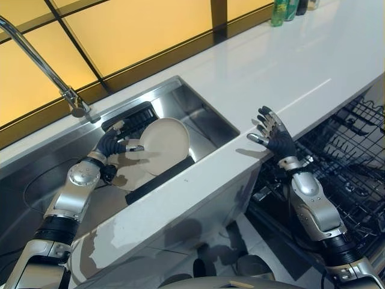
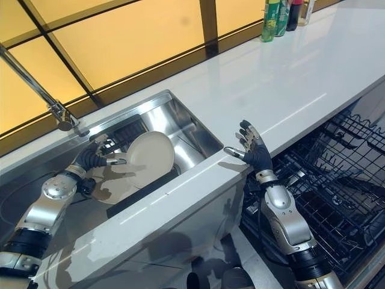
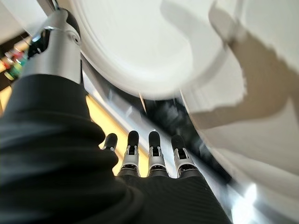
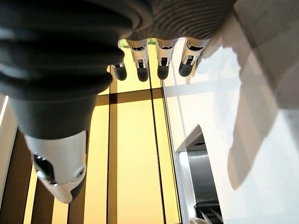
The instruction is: Pick up plates and place into dishwasher.
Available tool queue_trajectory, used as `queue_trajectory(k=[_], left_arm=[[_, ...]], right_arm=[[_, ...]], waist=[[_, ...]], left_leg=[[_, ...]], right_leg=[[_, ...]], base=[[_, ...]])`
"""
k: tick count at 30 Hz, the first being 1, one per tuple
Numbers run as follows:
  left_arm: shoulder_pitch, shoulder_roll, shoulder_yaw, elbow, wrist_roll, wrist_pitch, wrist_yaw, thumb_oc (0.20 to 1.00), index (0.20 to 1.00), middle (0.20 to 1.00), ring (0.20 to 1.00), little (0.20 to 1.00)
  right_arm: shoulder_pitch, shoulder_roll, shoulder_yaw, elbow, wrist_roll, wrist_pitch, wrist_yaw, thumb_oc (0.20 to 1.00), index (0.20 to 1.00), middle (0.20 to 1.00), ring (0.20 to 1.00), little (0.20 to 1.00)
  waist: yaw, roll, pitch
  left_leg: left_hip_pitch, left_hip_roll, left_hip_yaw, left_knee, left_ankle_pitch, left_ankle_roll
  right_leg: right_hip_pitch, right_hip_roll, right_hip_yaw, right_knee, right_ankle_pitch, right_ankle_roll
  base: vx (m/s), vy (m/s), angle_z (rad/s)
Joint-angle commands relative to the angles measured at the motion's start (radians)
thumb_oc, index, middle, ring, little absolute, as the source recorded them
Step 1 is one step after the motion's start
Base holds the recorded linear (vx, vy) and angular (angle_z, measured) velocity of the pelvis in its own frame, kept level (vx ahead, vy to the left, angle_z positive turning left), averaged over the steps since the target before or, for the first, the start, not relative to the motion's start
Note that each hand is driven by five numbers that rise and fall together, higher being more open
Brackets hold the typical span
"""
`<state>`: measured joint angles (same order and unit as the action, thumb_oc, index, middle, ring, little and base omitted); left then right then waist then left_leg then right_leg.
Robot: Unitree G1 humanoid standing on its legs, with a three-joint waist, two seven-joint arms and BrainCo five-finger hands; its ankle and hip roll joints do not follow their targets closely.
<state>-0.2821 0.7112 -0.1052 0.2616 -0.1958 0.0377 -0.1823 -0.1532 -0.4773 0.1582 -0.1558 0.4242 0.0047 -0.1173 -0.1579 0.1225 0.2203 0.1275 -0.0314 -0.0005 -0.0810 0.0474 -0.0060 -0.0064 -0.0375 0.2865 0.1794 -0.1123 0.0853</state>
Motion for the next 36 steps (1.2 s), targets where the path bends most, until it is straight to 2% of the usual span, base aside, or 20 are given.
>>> queue_trajectory(k=[1,4,7,9,19,24,29,36], left_arm=[[-0.091,0.055,0.003,0.015,-0.156,-0.043,-0.082,1.000,1.000,1.000,1.000,1.000],[-0.098,0.051,-0.001,0.016,-0.170,-0.073,-0.076,1.000,1.000,1.000,1.000,1.000],[-0.130,0.056,0.005,0.056,-0.115,-0.125,0.024,1.000,1.000,1.000,1.000,1.000],[-0.154,0.071,0.006,0.075,-0.019,-0.141,0.085,1.000,1.000,1.000,1.000,1.000],[-0.250,0.129,-0.043,0.185,0.160,-0.123,0.232,1.000,1.000,1.000,1.000,1.000],[-0.280,0.139,-0.050,0.227,0.197,-0.116,0.306,1.000,1.000,1.000,1.000,1.000],[-0.307,0.134,-0.057,0.231,0.203,-0.106,0.327,1.000,1.000,1.000,1.000,1.000],[-0.376,0.121,-0.089,0.276,0.215,-0.051,0.354,1.000,1.000,1.000,1.000,1.000]], right_arm=[[0.020,-0.009,-0.039,-0.075,-0.009,-0.033,0.008,1.000,1.000,1.000,1.000,1.000],[0.027,-0.010,-0.040,-0.070,-0.013,-0.040,0.015,1.000,1.000,1.000,1.000,1.000],[0.023,-0.015,-0.033,-0.077,-0.014,-0.028,0.013,1.000,1.000,1.000,1.000,1.000],[0.019,-0.017,-0.032,-0.072,-0.016,-0.028,0.014,1.000,1.000,1.000,1.000,1.000],[-0.002,-0.060,-0.046,-0.093,-0.001,-0.019,0.007,1.000,1.000,1.000,1.000,1.000],[-0.005,-0.067,-0.050,-0.096,0.002,-0.028,0.019,1.000,1.000,1.000,1.000,1.000],[-0.017,-0.065,-0.047,-0.099,-0.003,-0.028,0.018,1.000,1.000,1.000,1.000,1.000],[-0.083,-0.060,-0.034,-0.093,-0.029,-0.016,-0.017,1.000,1.000,1.000,1.000,1.000]], waist=[[-0.006,-0.035,-0.011],[-0.011,-0.032,-0.005],[-0.018,-0.030,-0.002],[-0.021,-0.029,0.003],[-0.044,-0.018,0.039],[-0.053,-0.018,0.060],[-0.055,-0.020,0.077],[-0.058,-0.029,0.127]], left_leg=[[-0.077,-0.074,-0.015,0.156,-0.092,0.057],[-0.083,-0.075,-0.005,0.161,-0.093,0.058],[-0.094,-0.079,0.003,0.170,-0.095,0.060],[-0.101,-0.080,0.007,0.175,-0.095,0.060],[-0.153,-0.084,0.021,0.194,-0.089,0.054],[-0.177,-0.085,0.023,0.208,-0.088,0.050],[-0.198,-0.086,0.019,0.224,-0.090,0.047],[-0.265,-0.084,0.018,0.250,-0.083,0.042]], right_leg=[[-0.083,-0.048,-0.013,-0.088,0.222,0.048],[-0.090,-0.050,-0.011,-0.086,0.225,0.049],[-0.100,-0.051,-0.004,-0.081,0.225,0.049],[-0.109,-0.050,0.001,-0.079,0.228,0.049],[-0.165,-0.044,0.017,-0.071,0.241,0.046],[-0.185,-0.038,0.026,-0.066,0.243,0.042],[-0.205,-0.034,0.029,-0.056,0.244,0.038],[-0.266,-0.026,0.029,-0.044,0.256,0.028]], base=[[0.02,0.033,-0.06],[0.03,0.036,-0.06],[0.04,0.028,-0.15],[0.02,0.010,-0.10],[-0.02,0.008,-0.09],[-0.01,0.000,-0.12],[0.00,-0.002,-0.03],[-0.08,-0.015,-0.01]])
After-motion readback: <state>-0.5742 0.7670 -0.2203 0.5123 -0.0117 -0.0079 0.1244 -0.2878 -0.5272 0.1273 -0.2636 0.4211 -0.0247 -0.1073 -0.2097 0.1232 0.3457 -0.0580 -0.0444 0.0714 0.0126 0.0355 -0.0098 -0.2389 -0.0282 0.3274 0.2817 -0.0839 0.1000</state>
